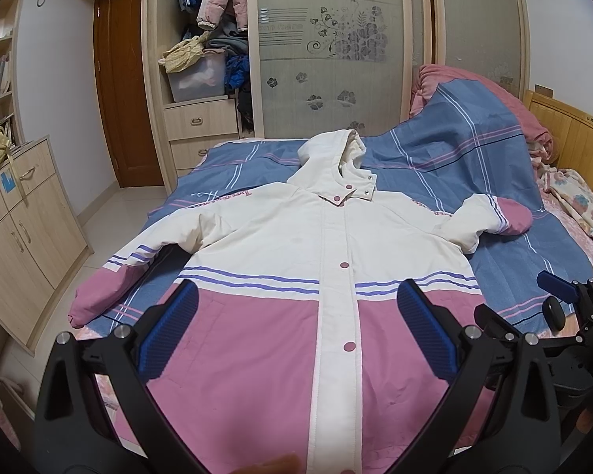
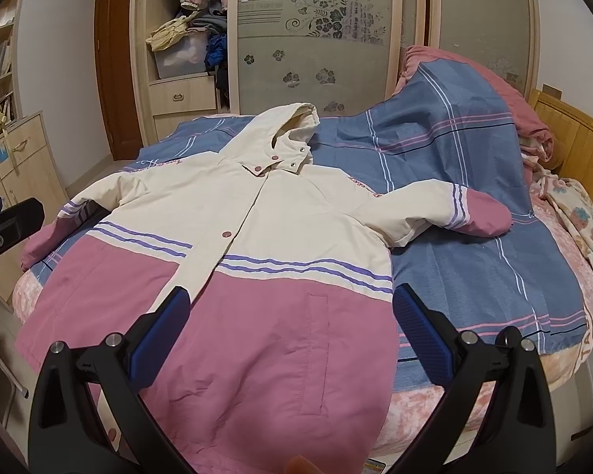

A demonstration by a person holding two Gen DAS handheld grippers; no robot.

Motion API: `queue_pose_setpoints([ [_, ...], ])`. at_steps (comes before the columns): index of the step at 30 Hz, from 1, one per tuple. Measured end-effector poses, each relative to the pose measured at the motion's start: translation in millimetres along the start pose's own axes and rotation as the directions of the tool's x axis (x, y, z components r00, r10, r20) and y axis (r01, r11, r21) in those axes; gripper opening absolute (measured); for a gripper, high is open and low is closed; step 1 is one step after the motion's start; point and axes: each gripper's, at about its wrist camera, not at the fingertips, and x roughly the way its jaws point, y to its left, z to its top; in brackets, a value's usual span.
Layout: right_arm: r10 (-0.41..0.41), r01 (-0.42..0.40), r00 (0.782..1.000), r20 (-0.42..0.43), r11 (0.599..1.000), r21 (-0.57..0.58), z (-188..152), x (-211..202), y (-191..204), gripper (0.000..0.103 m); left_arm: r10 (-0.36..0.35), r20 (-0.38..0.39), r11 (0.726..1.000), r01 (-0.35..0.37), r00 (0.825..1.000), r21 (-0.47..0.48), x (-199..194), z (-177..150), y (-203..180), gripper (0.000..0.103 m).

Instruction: Fold large clothes

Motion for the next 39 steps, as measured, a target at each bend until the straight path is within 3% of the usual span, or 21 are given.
queue_pose_setpoints([
  [9,0.010,-0.011,0.999,0.045,1.000,0.010,0,-3,0,0.102,0.012,-0.003,1.000,-0.012,1.000,-0.003,-1,1,2,0.101],
  [17,-0.040,0.037,0.996,-0.081,0.998,-0.041,-3,9,-9,0.102,0.012,-0.026,1.000,-0.013,1.000,-0.005,9,1,0,0.101],
  [31,-0.006,0.008,0.995,-0.101,1.000,0.022,-7,20,-22,0.102,-0.001,-0.050,1.000,0.002,0.999,0.009,24,-2,-12,0.101],
  [33,0.012,-0.007,0.995,-0.096,0.999,0.047,-4,23,-39,0.102,-0.051,-0.081,0.999,0.052,0.995,-0.001,31,-3,-13,0.101],
  [36,0.008,0.006,0.997,-0.082,0.985,0.174,6,29,-101,0.102,-0.172,-0.181,0.985,0.165,0.968,-0.053,54,-10,-13,0.101],
  [37,-0.001,0.023,0.996,-0.087,0.965,0.261,8,33,-134,0.102,-0.211,-0.212,0.977,0.199,0.954,-0.078,63,-15,-13,0.101],
  [39,0.021,0.020,0.996,-0.089,0.896,0.443,6,43,-198,0.102,-0.235,-0.228,0.971,0.218,0.945,-0.096,71,-21,-17,0.101],
])
